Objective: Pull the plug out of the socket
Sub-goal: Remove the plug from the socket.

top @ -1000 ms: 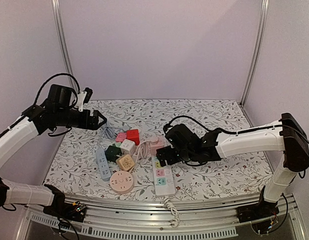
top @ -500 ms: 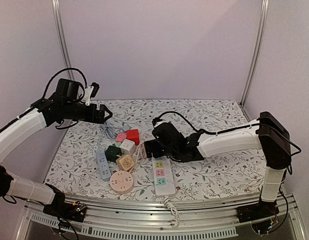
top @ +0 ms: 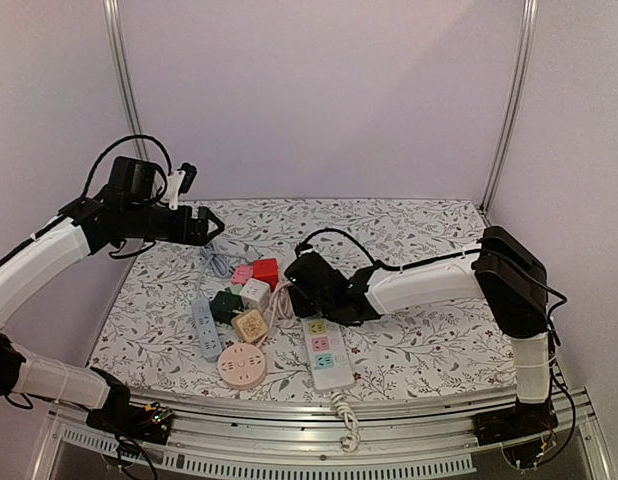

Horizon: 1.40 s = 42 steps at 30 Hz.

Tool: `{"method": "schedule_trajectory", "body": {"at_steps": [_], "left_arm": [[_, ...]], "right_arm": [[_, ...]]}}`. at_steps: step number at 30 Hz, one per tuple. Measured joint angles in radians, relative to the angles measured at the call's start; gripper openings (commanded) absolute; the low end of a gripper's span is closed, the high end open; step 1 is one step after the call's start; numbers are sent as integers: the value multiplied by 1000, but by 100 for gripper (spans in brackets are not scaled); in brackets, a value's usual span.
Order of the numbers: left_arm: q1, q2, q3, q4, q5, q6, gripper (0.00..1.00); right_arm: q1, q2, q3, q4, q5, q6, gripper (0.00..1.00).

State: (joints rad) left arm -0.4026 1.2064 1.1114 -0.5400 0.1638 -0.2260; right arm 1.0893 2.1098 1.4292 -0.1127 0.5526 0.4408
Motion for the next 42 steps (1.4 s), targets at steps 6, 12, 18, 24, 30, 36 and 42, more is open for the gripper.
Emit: {"method": "schedule_trajectory", "body": {"at_steps": [6, 12, 18, 24, 30, 36, 42], "left_arm": [[-75, -18, -24, 12, -34, -52, 94], [-225, -98, -195, 128, -49, -210, 94], [-295, -108, -304, 220, -37, -370, 95], [-296, -106, -313, 302, 24, -472, 96], [-296, -21, -257, 343, 117, -527, 96], [-297, 40, -248, 379, 166, -571, 96], [-297, 57, -248, 402, 188, -600, 96]], "right_arm": [[0, 6, 12, -15, -1, 20, 23], [0, -13, 2, -42, -7, 59, 8], [-3, -113, -115, 2, -63, 58, 7], [-3, -272, -308, 157, -160, -16, 7], [3, -376, -418, 260, -231, -80, 7], [40, -460, -452, 307, -254, -147, 7], [84, -540, -455, 325, -263, -201, 7]]}}
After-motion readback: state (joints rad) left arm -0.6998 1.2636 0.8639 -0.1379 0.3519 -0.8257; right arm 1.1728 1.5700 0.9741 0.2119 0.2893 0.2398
